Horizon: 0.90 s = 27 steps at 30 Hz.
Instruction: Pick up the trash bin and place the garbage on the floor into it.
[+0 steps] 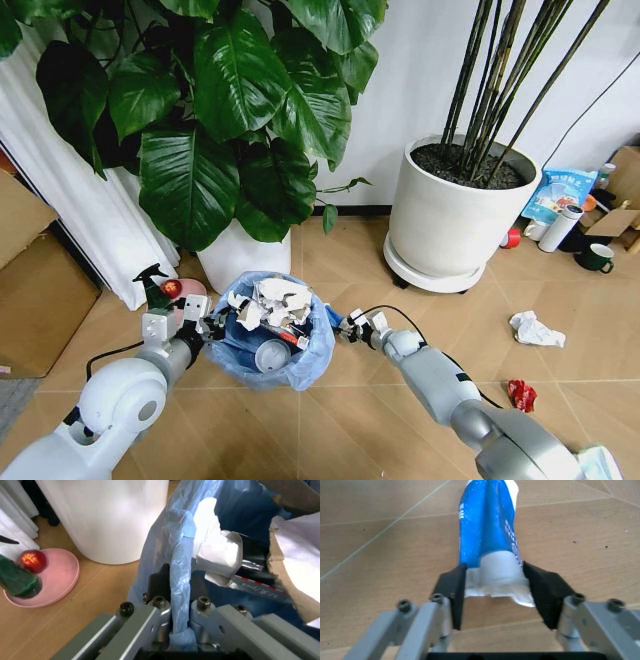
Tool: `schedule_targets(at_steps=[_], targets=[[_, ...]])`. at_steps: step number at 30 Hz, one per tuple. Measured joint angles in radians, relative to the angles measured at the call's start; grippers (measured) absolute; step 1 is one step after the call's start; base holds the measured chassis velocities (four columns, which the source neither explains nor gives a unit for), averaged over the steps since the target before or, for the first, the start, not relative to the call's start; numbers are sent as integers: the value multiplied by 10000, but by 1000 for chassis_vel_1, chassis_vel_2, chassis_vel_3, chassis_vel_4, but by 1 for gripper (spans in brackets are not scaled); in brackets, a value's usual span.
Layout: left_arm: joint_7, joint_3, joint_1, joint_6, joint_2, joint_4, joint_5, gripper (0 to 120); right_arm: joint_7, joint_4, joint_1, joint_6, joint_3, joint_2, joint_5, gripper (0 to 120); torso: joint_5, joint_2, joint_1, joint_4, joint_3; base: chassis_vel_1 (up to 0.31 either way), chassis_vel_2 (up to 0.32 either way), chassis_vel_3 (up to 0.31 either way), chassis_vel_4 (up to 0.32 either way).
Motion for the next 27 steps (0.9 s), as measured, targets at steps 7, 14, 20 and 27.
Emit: schedule_targets(at_steps=[7,14,20,27], targets=[[21,-43,-14,-13,56,0,-10,0,149,24,-53,8,37,15,2,12,1,0,0,0,0,0,0,0,0],[18,-45,2,-16,86,-23,-16,0,431,413,-281,62,124,-49,130,0,2,0,0,1,0,0,0,0,0],[12,-18,15,-16,108,-34,-16,0,739,1361,-684,-108,263,-364,596,0,2,0,-1,-1,0,0,0,0,0],[1,8,17,-16,93,-2,5,0,1049,3012,-1087,-372,502,-856,1326,0,2,0,-1,0,0,0,0,0,0]])
